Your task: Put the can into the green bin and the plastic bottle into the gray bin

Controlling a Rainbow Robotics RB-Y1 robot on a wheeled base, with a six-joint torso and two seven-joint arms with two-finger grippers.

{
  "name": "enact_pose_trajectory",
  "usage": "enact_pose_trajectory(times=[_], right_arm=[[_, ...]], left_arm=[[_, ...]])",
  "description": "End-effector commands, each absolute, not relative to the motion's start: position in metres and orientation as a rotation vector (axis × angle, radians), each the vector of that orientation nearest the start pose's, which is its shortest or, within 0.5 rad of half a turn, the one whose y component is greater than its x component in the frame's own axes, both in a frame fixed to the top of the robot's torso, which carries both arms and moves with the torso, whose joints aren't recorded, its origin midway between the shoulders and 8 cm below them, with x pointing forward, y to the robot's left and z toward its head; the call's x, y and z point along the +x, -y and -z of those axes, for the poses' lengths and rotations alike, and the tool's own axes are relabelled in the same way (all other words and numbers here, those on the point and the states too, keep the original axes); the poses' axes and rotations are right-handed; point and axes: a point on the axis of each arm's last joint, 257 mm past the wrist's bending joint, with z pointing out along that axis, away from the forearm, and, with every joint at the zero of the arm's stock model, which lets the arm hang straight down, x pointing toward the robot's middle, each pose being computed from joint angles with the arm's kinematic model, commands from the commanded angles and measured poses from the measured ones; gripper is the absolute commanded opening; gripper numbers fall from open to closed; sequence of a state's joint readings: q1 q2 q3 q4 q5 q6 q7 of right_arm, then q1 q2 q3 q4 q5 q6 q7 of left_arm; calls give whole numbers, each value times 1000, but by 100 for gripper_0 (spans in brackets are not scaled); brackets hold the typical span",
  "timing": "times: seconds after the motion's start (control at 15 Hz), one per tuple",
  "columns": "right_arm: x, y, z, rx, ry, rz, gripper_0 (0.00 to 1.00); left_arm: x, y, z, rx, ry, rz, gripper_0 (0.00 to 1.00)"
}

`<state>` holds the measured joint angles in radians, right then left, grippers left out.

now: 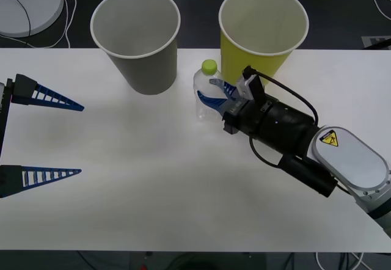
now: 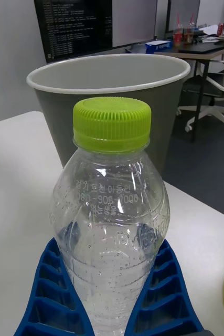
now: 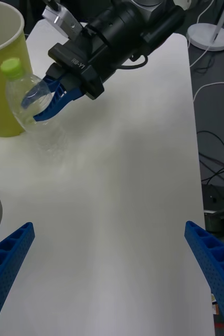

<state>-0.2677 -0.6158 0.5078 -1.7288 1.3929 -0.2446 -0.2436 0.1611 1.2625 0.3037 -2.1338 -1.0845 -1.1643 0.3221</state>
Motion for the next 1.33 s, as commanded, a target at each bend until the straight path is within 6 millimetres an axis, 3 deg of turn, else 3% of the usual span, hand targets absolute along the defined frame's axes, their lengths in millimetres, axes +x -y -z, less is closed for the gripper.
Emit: enact_pose_trajectory(times=[0.07,0.53,0.87,1.33], right_arm=[[487,52,155,-835,-1418,-459,0],[463,68,144,-834,-1438,-522,0],[461,90,128,-874,-1438,-486,0],[453,105,112,-916,-1482,-583,0]], left_arm=[[320,-221,82,1608,-1540,429,100],[320,-221,82,1608,-1540,429,100],[320,-221,82,1608,-1540,429,100],[320,-221,82,1608,-1540,429,100]])
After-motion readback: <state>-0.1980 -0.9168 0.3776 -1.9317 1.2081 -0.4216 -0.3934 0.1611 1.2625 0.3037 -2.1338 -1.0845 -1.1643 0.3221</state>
